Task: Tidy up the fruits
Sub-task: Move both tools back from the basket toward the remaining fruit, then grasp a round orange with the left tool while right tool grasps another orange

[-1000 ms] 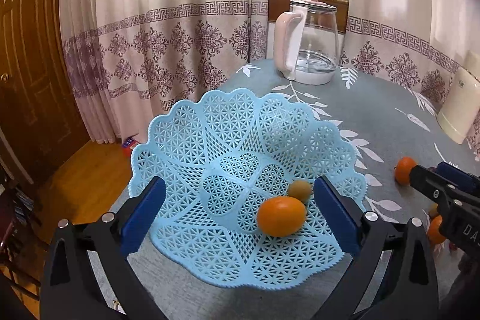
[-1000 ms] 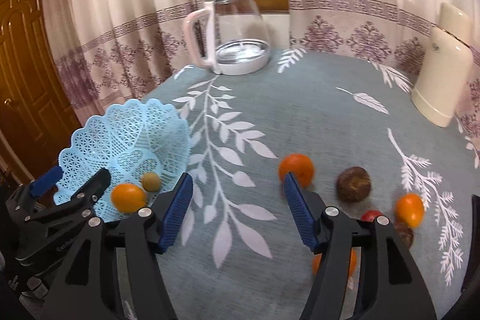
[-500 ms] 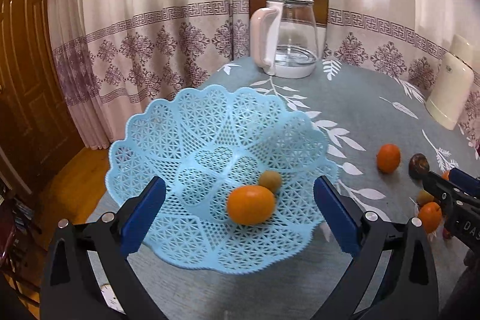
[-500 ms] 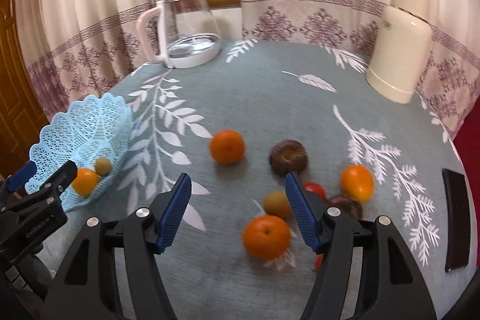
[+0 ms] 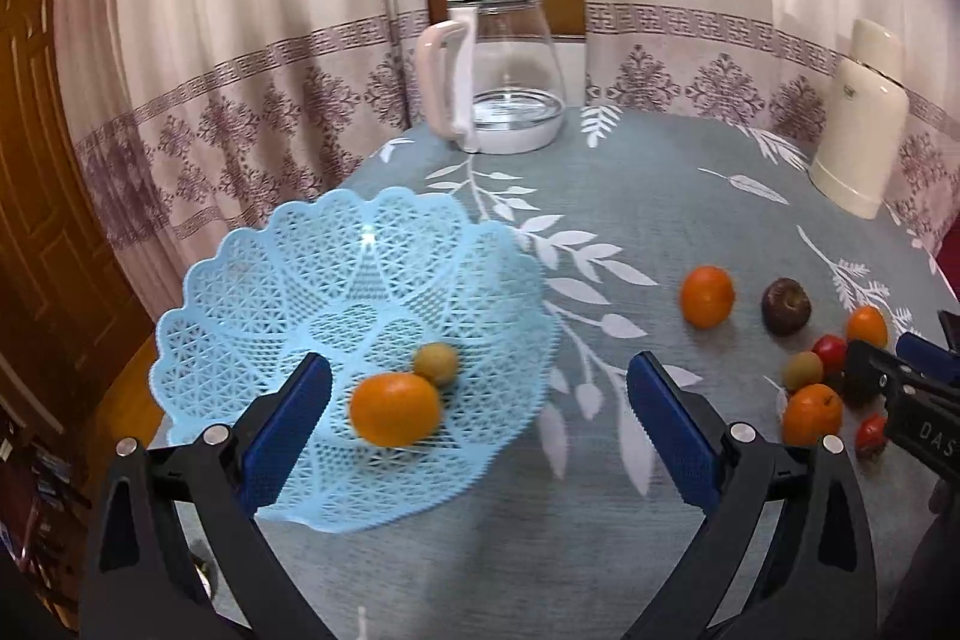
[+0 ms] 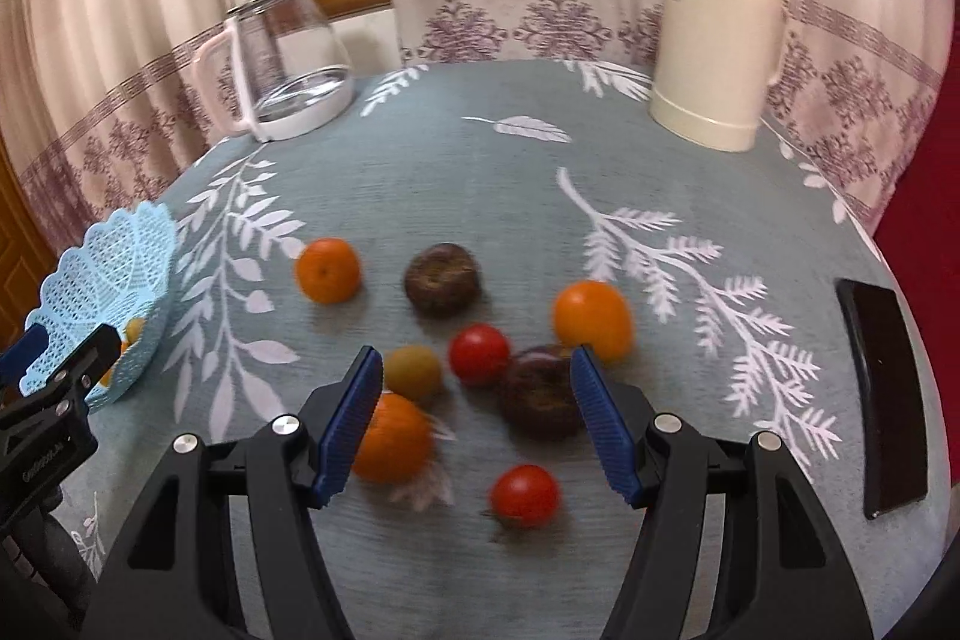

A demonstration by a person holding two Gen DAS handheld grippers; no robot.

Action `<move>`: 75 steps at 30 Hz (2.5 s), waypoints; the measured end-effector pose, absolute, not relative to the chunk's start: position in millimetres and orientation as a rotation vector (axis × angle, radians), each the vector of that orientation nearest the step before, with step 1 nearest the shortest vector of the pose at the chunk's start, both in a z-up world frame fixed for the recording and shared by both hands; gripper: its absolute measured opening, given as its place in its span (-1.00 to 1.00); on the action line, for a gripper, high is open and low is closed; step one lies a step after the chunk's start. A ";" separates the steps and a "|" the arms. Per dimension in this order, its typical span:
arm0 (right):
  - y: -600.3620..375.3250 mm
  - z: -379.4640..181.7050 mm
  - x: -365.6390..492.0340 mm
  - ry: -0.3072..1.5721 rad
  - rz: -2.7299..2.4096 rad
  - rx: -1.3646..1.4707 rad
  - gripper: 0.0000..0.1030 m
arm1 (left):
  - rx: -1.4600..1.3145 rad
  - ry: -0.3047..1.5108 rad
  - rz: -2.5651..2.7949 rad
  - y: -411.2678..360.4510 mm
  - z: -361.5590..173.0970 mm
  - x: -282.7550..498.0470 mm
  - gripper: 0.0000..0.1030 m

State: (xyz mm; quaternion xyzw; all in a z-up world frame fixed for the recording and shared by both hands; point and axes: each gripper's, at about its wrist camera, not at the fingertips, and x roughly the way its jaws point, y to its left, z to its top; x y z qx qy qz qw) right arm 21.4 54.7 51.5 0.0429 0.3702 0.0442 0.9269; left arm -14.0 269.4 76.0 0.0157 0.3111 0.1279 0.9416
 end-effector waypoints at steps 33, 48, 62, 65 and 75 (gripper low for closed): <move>-21.4 34.8 55.8 0.797 0.060 0.184 0.27 | 0.118 0.695 -0.015 181.2 66.4 77.4 0.70; -2.9 32.0 75.3 0.818 0.078 0.148 0.27 | -0.022 0.822 -0.117 192.8 26.1 111.3 -0.13; 5.6 23.4 80.0 0.825 0.088 0.117 -0.26 | 0.003 0.730 -0.097 189.7 34.2 95.6 -0.23; 8.0 25.3 77.8 0.811 0.082 0.097 -0.26 | 0.017 0.702 -0.081 188.2 39.5 90.5 -0.23; -0.7 39.2 68.1 0.731 -0.001 0.061 -0.26 | 0.015 0.644 -0.030 196.2 57.4 70.1 -0.23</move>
